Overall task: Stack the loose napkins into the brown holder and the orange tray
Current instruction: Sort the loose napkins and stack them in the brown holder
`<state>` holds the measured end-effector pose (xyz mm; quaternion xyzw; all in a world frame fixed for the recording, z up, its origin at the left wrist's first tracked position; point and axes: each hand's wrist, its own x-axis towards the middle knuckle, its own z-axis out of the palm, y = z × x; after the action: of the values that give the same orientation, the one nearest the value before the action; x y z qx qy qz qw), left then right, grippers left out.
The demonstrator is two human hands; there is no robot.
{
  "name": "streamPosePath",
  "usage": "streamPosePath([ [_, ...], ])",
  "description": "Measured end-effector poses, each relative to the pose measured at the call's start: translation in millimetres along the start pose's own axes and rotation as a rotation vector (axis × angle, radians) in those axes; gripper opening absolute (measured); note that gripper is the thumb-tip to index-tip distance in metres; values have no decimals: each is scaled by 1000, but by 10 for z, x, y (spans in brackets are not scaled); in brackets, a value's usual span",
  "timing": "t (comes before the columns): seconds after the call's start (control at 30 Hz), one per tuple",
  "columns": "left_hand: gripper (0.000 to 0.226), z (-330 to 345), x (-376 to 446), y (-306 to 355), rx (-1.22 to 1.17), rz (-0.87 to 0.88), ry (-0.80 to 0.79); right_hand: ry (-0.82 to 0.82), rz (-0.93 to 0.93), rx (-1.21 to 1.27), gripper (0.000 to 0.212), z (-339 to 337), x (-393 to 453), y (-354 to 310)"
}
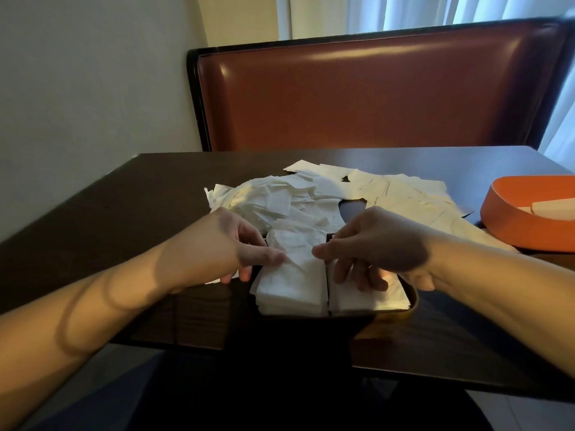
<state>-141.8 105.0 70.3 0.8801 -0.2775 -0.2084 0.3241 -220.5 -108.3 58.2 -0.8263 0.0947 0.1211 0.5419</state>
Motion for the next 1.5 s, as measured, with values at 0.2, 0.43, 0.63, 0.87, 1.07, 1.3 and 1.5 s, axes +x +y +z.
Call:
streamPosePath([
  [0.2, 54, 7, 19, -17, -201, -80, -25, 9, 20, 78, 29, 11, 16, 1],
  [0.43, 48, 29, 23, -70, -222, -116, -3, 2, -10, 216, 34, 55, 43, -4],
  [0.63, 43, 49, -6, -87, -214, -91, -9, 13, -43, 290, 32, 112, 67, 10],
  [0.87, 51, 43, -19, -95, -221, -61, -24, -1, 40, 206, 40, 189, 135, -27],
  [1.07, 45, 38, -22, -82, -204, -71, 8, 150, -123, 137, 24, 261, 120, -17],
  [1.3, 51, -1, 16, -48, -290, 140, 109, 179, -246, 278, 21, 120, 29, -59],
  [1.5, 29, 108, 59, 312, -635, 118, 57, 179, -158, 274, 29, -174, -72, -108],
])
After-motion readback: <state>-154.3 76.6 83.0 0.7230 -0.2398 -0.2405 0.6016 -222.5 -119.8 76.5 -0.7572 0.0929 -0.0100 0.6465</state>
